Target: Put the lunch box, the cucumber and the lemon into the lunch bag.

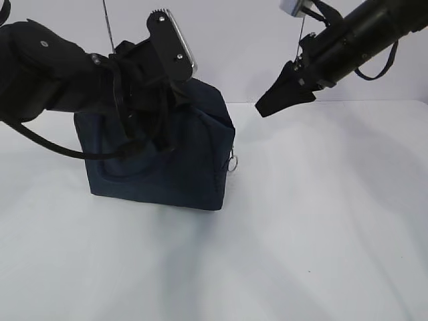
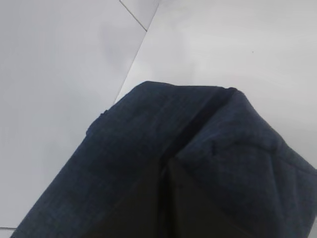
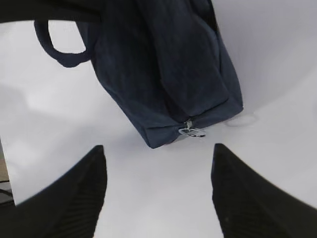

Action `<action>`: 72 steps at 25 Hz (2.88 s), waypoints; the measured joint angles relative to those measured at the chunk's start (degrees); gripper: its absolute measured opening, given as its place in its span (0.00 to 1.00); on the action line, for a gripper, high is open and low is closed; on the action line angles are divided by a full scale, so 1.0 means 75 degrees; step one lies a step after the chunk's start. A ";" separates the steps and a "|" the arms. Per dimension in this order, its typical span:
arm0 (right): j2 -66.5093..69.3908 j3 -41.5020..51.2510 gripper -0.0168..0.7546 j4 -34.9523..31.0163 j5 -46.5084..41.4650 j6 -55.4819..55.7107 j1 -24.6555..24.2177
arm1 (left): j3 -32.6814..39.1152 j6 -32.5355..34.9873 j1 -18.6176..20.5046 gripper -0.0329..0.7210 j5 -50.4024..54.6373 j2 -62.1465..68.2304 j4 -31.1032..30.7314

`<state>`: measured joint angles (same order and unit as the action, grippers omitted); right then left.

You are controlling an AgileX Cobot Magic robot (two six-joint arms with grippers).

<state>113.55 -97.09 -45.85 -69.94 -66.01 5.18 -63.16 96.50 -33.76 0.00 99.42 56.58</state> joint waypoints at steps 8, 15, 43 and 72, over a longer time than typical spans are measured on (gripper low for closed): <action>0.0000 0.0271 0.67 -0.0165 0.0000 -0.0254 0.0000 | 0.0000 0.0000 0.0000 0.03 0.0000 0.0000 0.0564; 0.0000 0.0271 0.67 -0.0259 0.0014 -0.0270 0.0000 | 0.0000 0.0000 0.0019 0.09 0.0000 -0.0546 0.0872; -0.2590 0.0301 0.67 0.0862 -0.0046 0.0849 0.0000 | 0.0000 -0.2085 0.1359 0.50 0.3054 -0.2415 0.2021; -0.8173 0.4812 0.67 0.3109 0.0767 0.3810 0.0000 | 0.0239 -0.9494 0.3208 0.50 0.7639 -0.5922 -0.4712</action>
<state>52.25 -61.01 -22.53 -64.19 -37.44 5.18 -61.37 25.29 -9.70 57.29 55.00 21.24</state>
